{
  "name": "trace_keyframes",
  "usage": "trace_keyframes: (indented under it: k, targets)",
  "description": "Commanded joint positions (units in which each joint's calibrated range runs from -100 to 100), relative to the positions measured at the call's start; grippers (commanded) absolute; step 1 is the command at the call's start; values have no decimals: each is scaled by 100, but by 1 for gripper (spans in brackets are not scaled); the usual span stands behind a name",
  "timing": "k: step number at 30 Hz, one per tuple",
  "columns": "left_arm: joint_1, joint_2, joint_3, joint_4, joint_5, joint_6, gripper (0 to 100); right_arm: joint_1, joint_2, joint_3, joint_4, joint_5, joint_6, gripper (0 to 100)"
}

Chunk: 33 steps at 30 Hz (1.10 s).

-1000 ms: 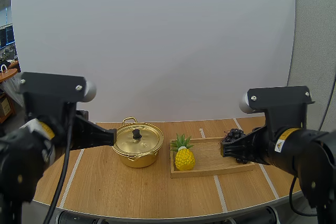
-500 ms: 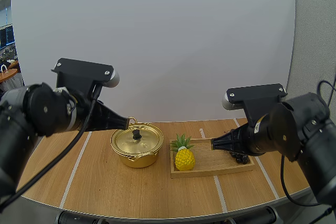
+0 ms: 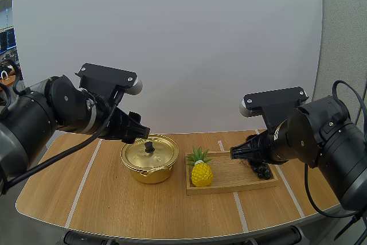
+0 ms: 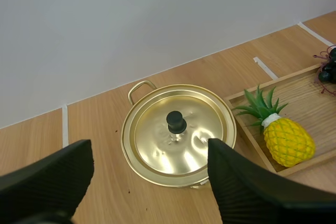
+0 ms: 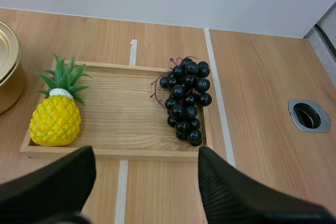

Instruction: Open the pot, put the grape inside, and close it

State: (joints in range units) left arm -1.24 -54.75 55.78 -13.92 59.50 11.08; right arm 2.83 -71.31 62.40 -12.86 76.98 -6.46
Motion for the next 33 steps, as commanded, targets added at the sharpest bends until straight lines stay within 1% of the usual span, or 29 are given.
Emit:
trace_keyframes:
  k: [1,4,6,10,12,16,27,30,33]
  targets:
    - [0,13,-44,-120,-90,106,100,-23,5,-46,-75,-104,-28,100]
    - [0,13,-44,-163,-150,462,100,-23,5,-46,-75,-104,-28,100]
    - [0,25,-44,-270,-163,892,100,-23,5,-46,-75,-104,-28,100]
    - [0,320,-44,-698,-163,1615,100,-23,5,-46,-75,-104,-28,100]
    - [0,663,-115,-845,-163,1805,100,-23,5,-46,-75,-104,-28,100]
    - [0,1516,-470,-906,-14,2195,100,-23,5,-46,-75,-104,-28,100]
    - [-15,3677,-1906,-1343,994,2678,100,-23,5,-46,-75,-264,-28,100]
    - [-15,4122,-2198,-1344,1032,2779,100,-23,5,-46,-75,-264,-28,100]
    - [-15,4560,-2512,-1344,1394,2779,100,-23,5,-46,-75,-264,-28,100]
